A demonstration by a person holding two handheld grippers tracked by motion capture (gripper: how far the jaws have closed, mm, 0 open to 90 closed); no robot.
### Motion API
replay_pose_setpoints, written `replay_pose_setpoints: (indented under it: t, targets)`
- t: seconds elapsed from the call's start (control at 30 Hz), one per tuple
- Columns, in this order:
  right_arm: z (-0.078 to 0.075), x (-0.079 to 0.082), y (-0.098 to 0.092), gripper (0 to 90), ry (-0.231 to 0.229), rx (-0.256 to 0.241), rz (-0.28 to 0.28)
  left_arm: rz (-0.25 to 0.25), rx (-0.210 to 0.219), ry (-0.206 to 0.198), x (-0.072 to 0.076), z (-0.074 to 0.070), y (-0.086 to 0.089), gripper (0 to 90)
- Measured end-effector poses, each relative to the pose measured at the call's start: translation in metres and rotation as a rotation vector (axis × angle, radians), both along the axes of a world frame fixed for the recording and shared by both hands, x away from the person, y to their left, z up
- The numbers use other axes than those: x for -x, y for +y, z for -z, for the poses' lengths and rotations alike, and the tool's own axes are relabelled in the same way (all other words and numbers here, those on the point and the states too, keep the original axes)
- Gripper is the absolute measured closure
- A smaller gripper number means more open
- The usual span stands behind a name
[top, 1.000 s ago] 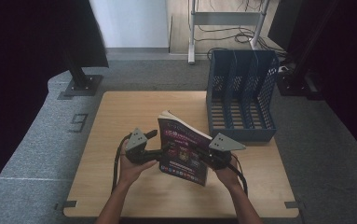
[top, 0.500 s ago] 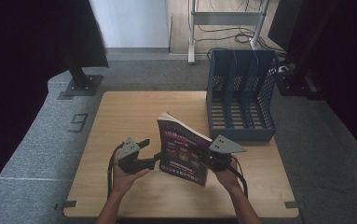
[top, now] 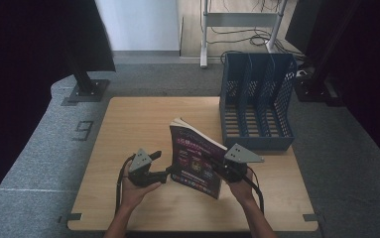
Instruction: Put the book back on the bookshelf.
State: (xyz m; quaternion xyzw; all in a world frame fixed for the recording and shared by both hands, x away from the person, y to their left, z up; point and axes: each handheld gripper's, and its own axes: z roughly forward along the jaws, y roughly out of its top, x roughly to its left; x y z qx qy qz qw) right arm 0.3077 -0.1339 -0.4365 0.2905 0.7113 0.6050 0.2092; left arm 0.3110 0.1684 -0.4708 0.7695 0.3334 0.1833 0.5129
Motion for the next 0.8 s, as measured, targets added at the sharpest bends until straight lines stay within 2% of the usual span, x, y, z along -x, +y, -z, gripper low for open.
replay_pose_setpoints:
  t: [0.13,0.8]
  targets:
    - [-0.001,0.001,-0.002,81.8,0.009,-0.015,0.012,-0.006,0.003,0.005,0.000,0.000,0.001,25.1]
    - [-0.011,0.009,-0.017,81.9,-0.032,-0.067,0.076,-0.008,0.004,0.014,0.001,0.002,0.002,25.4]
